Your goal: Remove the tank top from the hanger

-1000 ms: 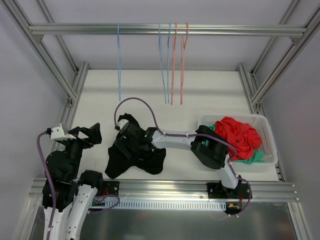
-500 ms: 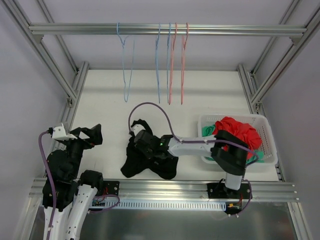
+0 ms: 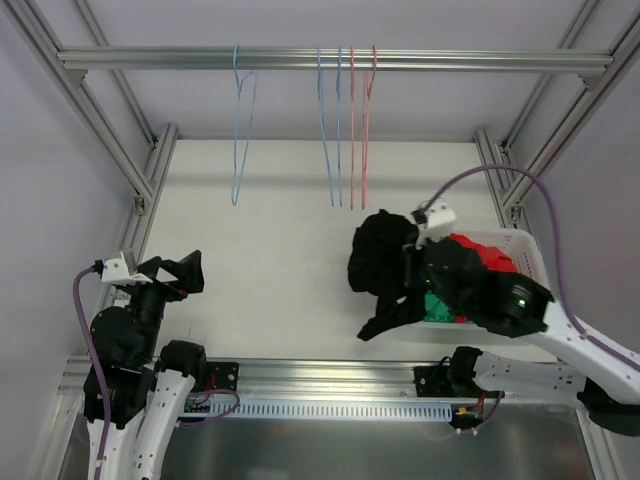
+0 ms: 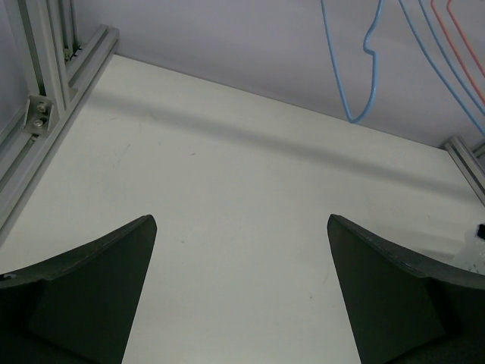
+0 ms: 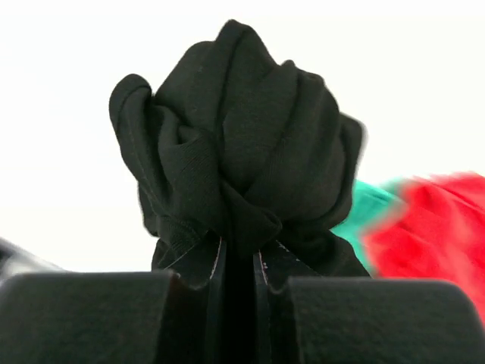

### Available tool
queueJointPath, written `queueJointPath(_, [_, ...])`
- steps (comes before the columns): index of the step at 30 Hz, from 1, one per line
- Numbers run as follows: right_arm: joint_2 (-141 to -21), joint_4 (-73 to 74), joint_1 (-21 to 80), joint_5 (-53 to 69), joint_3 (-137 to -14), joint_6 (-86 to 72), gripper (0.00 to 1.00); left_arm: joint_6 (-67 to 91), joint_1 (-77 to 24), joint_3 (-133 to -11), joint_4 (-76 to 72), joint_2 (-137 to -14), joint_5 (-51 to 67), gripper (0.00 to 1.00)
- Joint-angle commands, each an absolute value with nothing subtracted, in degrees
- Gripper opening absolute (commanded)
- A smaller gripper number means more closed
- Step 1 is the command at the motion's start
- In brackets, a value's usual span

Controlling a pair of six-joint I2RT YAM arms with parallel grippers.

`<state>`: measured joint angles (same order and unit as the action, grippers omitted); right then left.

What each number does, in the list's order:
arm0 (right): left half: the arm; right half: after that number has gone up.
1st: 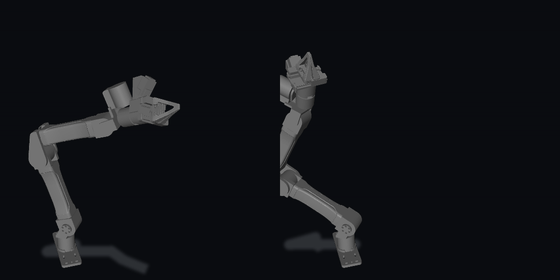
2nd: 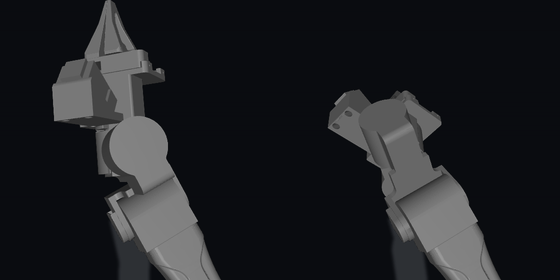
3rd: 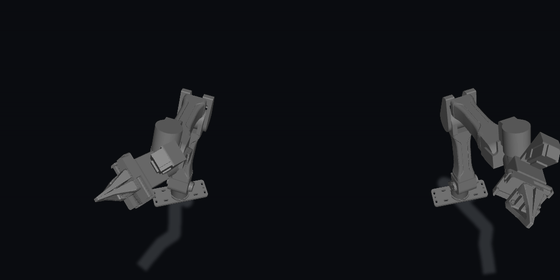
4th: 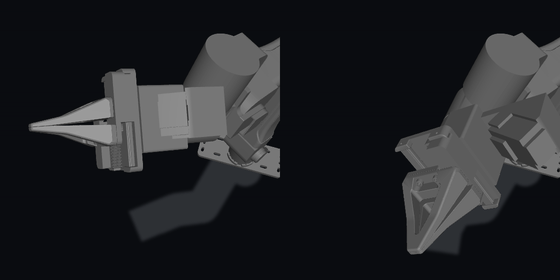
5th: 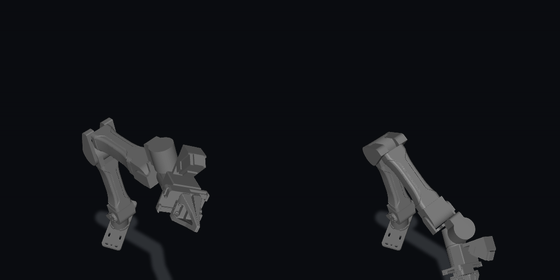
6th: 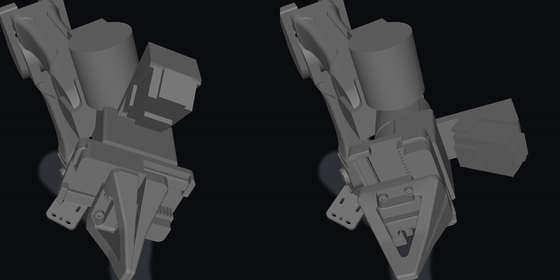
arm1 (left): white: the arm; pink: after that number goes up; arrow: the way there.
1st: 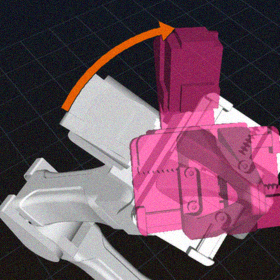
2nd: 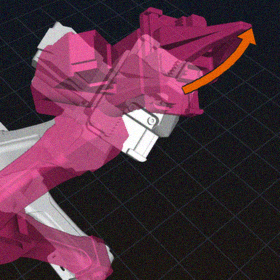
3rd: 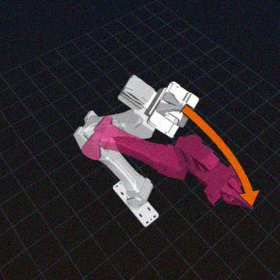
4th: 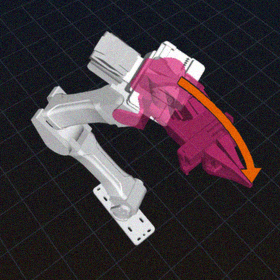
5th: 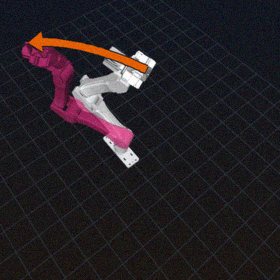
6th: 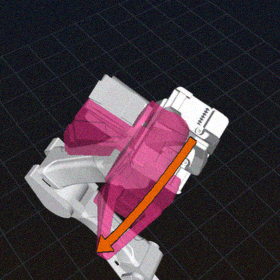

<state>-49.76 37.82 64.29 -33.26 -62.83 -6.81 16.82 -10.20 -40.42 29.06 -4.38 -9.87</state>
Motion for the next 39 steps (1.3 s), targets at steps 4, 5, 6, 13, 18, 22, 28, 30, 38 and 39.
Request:
queueJointPath(4, [-38.50,55.10,57.84,-49.20,-71.61,-8.28,0.00,15.56,-10.72,-41.66,28.04,-4.13,-8.53,0.99])
queueJointPath(5, [-38.58,55.46,56.27,-50.00,-72.85,-7.48,0.00,15.56,-10.81,-41.66,28.04,-4.13,-8.53,0.99])
queueJointPath(6, [-39.19,56.33,55.47,-51.92,-74.17,-5.47,0.00,15.47,-10.81,-41.66,28.04,-4.22,-8.44,0.99])
queueJointPath(13, [-48.94,56.69,35.28,-51.25,-79.54,-0.53,0.00,15.47,-11.07,-41.57,28.04,-4.30,-9.05,0.99])
queueJointPath(18, [-52.29,48.98,12.80,-39.49,-74.38,1.76,0.01,15.12,-11.07,-41.66,28.04,-5.36,-8.97,0.99])
queueJointPath(22, [-53.17,44.92,6.86,-29.73,-66.64,-2.27,0.00,15.03,-10.99,-41.66,28.12,-5.36,-8.53,0.99])
queueJointPath(28, [-53.61,32.98,5.54,-19.45,-41.46,-12.72,0.00,15.47,-11.07,-41.57,28.12,-4.83,-8.79,0.99])
queueJointPath(30, [-56.06,27.26,2.74,-14.62,-36.76,-14.32,0.00,15.47,-10.99,-41.57,28.21,-5.10,-9.22,0.99])
queueJointPath(38, [-57.58,23.98,-7.29,-7.74,-32.60,-13.45,0.13,15.73,-11.07,-41.75,28.74,-5.54,-10.20,0.99])
queueJointPath(39, [-56.44,24.95,-7.47,-7.73,-33.56,-13.19,0.20,15.82,-10.99,-41.66,28.83,-5.54,-10.20,0.99])
